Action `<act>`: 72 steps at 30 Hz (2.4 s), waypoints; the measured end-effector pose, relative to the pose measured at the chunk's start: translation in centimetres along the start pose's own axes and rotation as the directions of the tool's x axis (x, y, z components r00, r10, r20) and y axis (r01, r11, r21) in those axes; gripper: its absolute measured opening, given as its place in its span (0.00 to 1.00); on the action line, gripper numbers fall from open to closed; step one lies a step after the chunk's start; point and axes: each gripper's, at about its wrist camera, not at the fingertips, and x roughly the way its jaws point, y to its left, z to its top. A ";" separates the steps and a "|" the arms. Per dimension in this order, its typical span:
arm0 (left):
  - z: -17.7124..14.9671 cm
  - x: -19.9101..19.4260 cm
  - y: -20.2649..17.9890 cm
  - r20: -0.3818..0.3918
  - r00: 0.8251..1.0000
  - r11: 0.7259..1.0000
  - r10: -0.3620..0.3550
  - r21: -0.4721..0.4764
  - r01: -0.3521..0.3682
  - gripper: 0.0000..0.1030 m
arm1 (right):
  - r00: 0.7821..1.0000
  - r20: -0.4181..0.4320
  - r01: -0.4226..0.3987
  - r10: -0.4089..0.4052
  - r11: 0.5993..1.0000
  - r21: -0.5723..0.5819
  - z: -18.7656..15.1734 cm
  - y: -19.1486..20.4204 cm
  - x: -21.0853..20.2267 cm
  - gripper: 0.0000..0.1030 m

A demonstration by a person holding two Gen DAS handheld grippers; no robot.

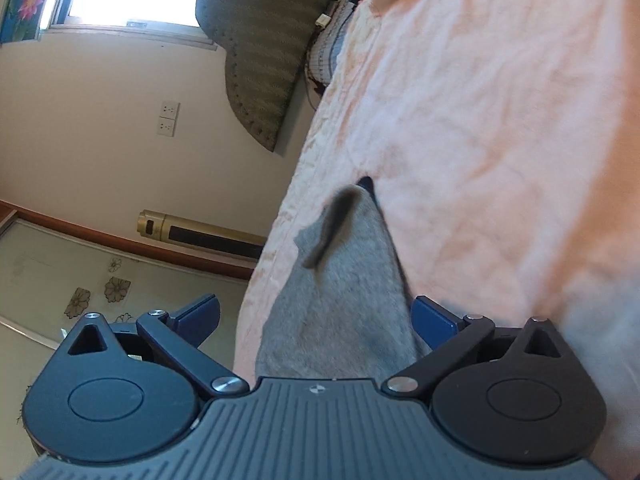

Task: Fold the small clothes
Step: 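Fold the lifted edge over the sweater body with both grippers, then open both grippers and release the folded sweater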

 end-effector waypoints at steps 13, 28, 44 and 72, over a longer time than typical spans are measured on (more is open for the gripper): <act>-3.5 2.0 -2.0 0.083 0.997 1.000 -0.001 -0.015 0.002 0.93 | 0.994 -0.019 0.105 -0.109 0.984 -0.142 -5.4 2.0 3.2 0.92; -4.0 -2.8 -3.0 0.031 0.999 0.997 -0.034 0.077 0.031 0.04 | 0.993 -0.103 0.043 -0.065 0.978 -0.204 -6.6 3.1 1.8 0.13; -7.2 -12.4 -1.1 0.119 0.993 0.957 0.000 0.288 -0.034 0.28 | 0.994 -0.060 0.064 -0.088 0.945 -0.321 -5.8 4.7 -3.6 0.71; -7.8 -7.3 -2.4 0.091 0.971 0.864 0.220 0.444 -0.237 0.23 | 0.958 -0.032 0.241 -0.286 0.858 -0.452 -7.7 1.5 -3.1 0.87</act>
